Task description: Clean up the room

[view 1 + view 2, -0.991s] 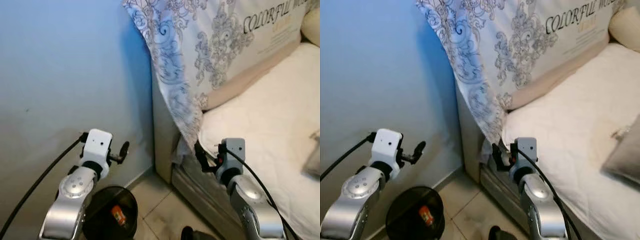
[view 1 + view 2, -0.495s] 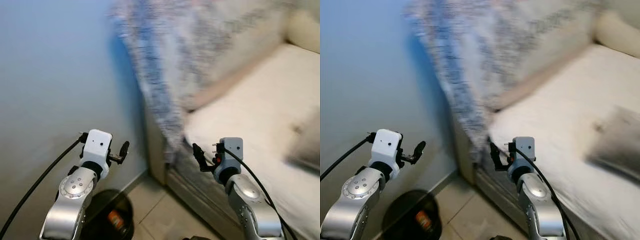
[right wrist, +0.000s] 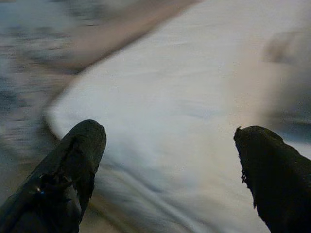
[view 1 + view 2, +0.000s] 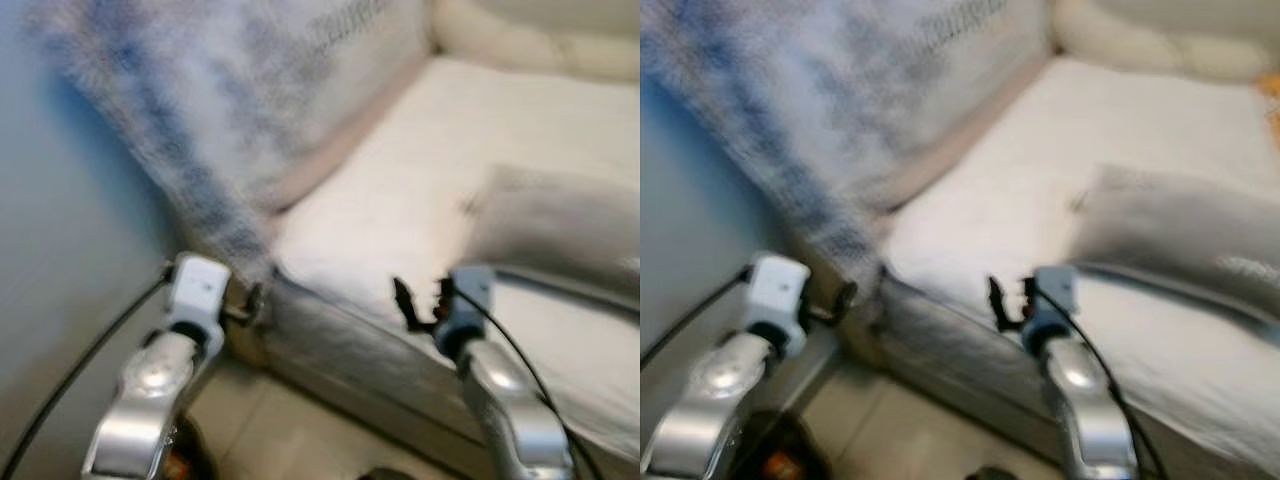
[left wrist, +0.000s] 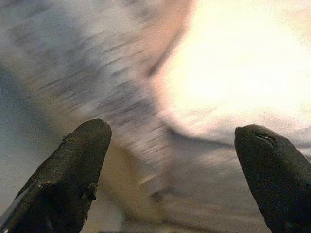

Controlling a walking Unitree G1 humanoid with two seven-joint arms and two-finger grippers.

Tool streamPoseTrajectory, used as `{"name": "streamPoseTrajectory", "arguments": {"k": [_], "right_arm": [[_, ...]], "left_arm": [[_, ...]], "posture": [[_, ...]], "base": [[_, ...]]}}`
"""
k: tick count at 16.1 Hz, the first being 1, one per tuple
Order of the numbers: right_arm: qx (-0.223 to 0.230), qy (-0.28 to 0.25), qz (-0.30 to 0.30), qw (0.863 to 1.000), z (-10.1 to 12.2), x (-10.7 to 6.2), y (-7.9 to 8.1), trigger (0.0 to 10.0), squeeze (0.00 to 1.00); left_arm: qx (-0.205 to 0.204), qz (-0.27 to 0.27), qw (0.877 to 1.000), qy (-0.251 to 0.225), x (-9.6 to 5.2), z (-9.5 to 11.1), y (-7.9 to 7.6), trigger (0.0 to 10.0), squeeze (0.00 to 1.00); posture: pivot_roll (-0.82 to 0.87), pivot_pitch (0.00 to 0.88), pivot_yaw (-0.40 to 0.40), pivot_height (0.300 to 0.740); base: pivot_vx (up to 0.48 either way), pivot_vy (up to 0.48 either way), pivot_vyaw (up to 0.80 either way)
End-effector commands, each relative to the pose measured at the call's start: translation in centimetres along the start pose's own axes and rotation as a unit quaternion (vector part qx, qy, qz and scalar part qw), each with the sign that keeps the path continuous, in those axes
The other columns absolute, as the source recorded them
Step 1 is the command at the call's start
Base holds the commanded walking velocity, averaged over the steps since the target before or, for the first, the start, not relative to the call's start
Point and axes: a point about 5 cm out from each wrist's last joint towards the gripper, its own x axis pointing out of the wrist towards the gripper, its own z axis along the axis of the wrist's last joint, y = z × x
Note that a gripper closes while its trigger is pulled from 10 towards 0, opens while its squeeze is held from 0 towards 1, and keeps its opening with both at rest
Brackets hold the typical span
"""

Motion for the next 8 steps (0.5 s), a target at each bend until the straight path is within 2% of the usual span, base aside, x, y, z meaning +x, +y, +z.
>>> {"name": "streamPoseTrajectory", "arguments": {"k": [1,4,7,8], "right_arm": [[0.005,-0.009,0.0,1.0,0.1,-0.1,0.1,10.0,0.0],[-0.002,-0.012,-0.011,1.0,0.2,0.0,-0.1,10.0,0.0],[-0.024,-0.018,-0.064,0.997,0.3,0.3,-1.5,10.0,0.0],[-0.02,-0.025,-0.071,0.997,0.5,0.4,-1.8,10.0,0.0]], "left_arm": [[0.008,0.007,1.0,-0.004,-0.1,0.3,0.5,10.0,0.0],[0.009,0.009,1.0,-0.009,0.0,0.3,0.6,10.0,0.0],[-0.001,0.016,1.0,-0.025,0.3,0.9,0.5,10.0,0.0],[-0.004,0.018,0.999,-0.026,0.4,0.9,0.5,10.0,0.0]], "posture": [[-0.04,0.0,0.034,0.74],[-0.04,0.0,0.031,0.74],[-0.03,0.0,0.028,0.74],[-0.03,0.0,0.025,0.74]], "base": [[0.0,-0.319,-0.79],[0.0,-0.29,-0.79],[0.0,0.0,-0.79],[0.0,0.0,-0.79]]}}
